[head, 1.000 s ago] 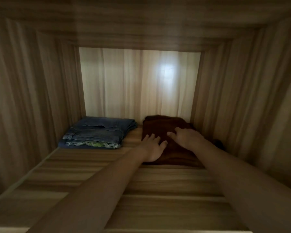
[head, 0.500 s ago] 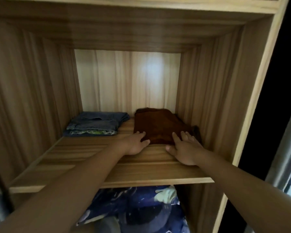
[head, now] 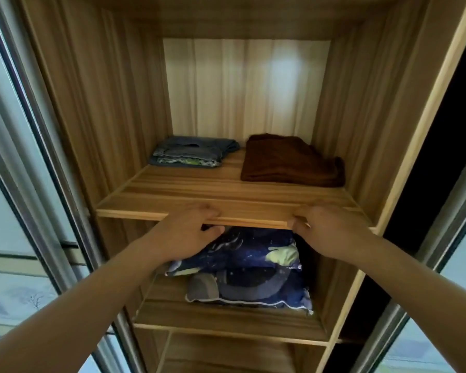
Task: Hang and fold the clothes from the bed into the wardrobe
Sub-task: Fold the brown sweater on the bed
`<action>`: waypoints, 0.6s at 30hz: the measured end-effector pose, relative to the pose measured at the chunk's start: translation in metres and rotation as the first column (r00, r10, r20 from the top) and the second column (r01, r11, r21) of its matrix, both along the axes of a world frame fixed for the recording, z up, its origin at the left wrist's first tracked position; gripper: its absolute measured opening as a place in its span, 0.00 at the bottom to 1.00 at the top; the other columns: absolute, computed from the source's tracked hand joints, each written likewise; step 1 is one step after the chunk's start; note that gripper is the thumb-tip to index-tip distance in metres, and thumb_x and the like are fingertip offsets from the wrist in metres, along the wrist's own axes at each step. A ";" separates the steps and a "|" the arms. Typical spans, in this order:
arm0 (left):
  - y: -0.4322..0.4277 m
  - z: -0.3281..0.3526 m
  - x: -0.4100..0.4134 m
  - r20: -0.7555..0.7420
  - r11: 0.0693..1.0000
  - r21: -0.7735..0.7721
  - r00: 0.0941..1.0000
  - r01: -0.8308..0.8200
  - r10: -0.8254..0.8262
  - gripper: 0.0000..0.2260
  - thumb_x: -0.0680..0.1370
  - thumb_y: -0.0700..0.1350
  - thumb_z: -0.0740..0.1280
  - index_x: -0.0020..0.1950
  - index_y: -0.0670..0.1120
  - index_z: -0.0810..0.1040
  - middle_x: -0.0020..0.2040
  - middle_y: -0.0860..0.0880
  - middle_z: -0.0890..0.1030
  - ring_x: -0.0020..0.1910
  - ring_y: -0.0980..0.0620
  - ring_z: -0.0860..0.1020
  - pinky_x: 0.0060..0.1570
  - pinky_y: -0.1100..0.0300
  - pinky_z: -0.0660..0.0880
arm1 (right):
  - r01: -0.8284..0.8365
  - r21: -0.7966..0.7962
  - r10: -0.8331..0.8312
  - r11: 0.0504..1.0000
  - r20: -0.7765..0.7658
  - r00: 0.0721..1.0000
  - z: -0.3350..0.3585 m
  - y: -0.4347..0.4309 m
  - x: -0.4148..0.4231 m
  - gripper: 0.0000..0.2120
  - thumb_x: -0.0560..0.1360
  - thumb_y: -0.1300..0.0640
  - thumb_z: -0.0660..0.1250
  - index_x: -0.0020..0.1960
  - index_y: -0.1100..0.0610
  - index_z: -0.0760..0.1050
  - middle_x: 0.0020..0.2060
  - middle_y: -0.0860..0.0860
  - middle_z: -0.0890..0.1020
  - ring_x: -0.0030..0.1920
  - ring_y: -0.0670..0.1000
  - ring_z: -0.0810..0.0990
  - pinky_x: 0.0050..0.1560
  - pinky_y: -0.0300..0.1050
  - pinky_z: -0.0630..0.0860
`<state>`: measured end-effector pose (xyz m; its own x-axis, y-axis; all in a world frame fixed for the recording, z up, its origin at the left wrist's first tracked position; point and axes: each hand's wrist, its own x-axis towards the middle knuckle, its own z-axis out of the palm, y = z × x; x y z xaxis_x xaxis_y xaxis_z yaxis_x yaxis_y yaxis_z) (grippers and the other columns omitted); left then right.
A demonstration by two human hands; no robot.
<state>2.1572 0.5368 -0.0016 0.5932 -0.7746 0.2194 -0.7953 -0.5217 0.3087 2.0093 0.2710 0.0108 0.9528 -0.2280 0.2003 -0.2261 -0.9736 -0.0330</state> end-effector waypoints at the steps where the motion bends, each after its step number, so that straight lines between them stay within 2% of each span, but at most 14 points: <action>1: 0.008 -0.008 -0.011 0.053 0.998 -0.060 0.998 -0.026 0.029 0.15 0.81 0.54 0.65 0.66 0.52 0.79 0.61 0.51 0.77 0.62 0.49 0.74 0.65 0.50 0.70 | 0.000 -0.054 0.002 0.999 0.041 0.999 -0.004 0.008 -0.009 0.17 0.80 0.38 0.56 0.54 0.46 0.78 0.49 0.51 0.78 0.52 0.55 0.77 0.52 0.51 0.76; 4: 0.032 -0.034 -0.036 0.119 0.976 -0.180 0.982 -0.125 0.148 0.18 0.79 0.54 0.68 0.68 0.53 0.78 0.62 0.51 0.74 0.62 0.49 0.70 0.65 0.52 0.69 | -0.073 -0.164 0.104 0.984 0.187 0.977 -0.022 0.031 -0.037 0.19 0.78 0.38 0.61 0.62 0.46 0.78 0.53 0.52 0.77 0.56 0.57 0.74 0.55 0.55 0.74; 6: 0.045 -0.050 -0.045 0.062 0.973 -0.156 0.981 -0.171 0.183 0.17 0.79 0.53 0.68 0.68 0.52 0.78 0.58 0.50 0.75 0.58 0.48 0.73 0.60 0.53 0.72 | -0.119 -0.139 0.147 0.983 0.215 0.965 -0.041 0.041 -0.052 0.19 0.77 0.39 0.62 0.63 0.47 0.78 0.52 0.51 0.76 0.54 0.56 0.75 0.52 0.55 0.75; 8: 0.056 -0.064 -0.053 -0.056 0.976 -0.075 0.978 -0.206 0.202 0.13 0.79 0.51 0.69 0.63 0.51 0.80 0.55 0.49 0.78 0.55 0.47 0.78 0.53 0.57 0.73 | -0.116 0.016 0.114 0.993 0.097 0.989 -0.061 0.045 -0.061 0.18 0.78 0.39 0.62 0.63 0.45 0.76 0.52 0.49 0.76 0.54 0.54 0.77 0.51 0.50 0.76; 10: 0.064 -0.077 -0.061 -0.105 0.974 0.056 0.969 -0.218 0.223 0.12 0.80 0.50 0.67 0.61 0.48 0.81 0.55 0.46 0.82 0.55 0.45 0.80 0.52 0.57 0.73 | -0.085 0.136 0.090 0.987 -0.027 0.996 -0.078 0.045 -0.068 0.15 0.78 0.40 0.62 0.61 0.43 0.76 0.52 0.47 0.78 0.55 0.52 0.79 0.51 0.47 0.76; 13: 0.069 -0.096 -0.070 -0.088 0.935 0.293 0.968 -0.199 0.234 0.17 0.82 0.55 0.59 0.61 0.48 0.80 0.56 0.46 0.82 0.56 0.44 0.79 0.53 0.56 0.74 | -0.056 0.168 0.070 0.984 -0.081 0.994 -0.103 0.044 -0.079 0.13 0.78 0.41 0.63 0.58 0.43 0.76 0.52 0.46 0.80 0.55 0.52 0.81 0.49 0.45 0.74; 16: 0.061 -0.117 -0.078 -0.090 0.910 0.398 0.982 -0.116 0.164 0.30 0.74 0.63 0.47 0.59 0.48 0.79 0.55 0.47 0.81 0.56 0.45 0.79 0.53 0.55 0.75 | 0.044 0.218 -0.003 0.975 -0.187 0.982 -0.131 0.044 -0.096 0.15 0.78 0.39 0.62 0.61 0.43 0.74 0.55 0.46 0.81 0.58 0.52 0.81 0.54 0.46 0.75; 18: 0.049 -0.135 -0.081 -0.145 0.909 0.410 0.978 -0.079 0.151 0.25 0.77 0.63 0.53 0.59 0.50 0.79 0.57 0.49 0.82 0.58 0.46 0.79 0.56 0.53 0.75 | 0.137 0.231 -0.064 0.963 -0.299 0.952 -0.149 0.044 -0.110 0.18 0.79 0.37 0.60 0.64 0.44 0.73 0.59 0.46 0.81 0.61 0.52 0.80 0.59 0.49 0.76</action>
<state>2.0764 0.5854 -0.1371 0.6840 -0.6999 -0.2057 -0.6766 -0.7141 0.1797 1.8990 0.3155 -0.1385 0.9306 -0.3327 -0.1524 -0.3578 -0.9147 -0.1881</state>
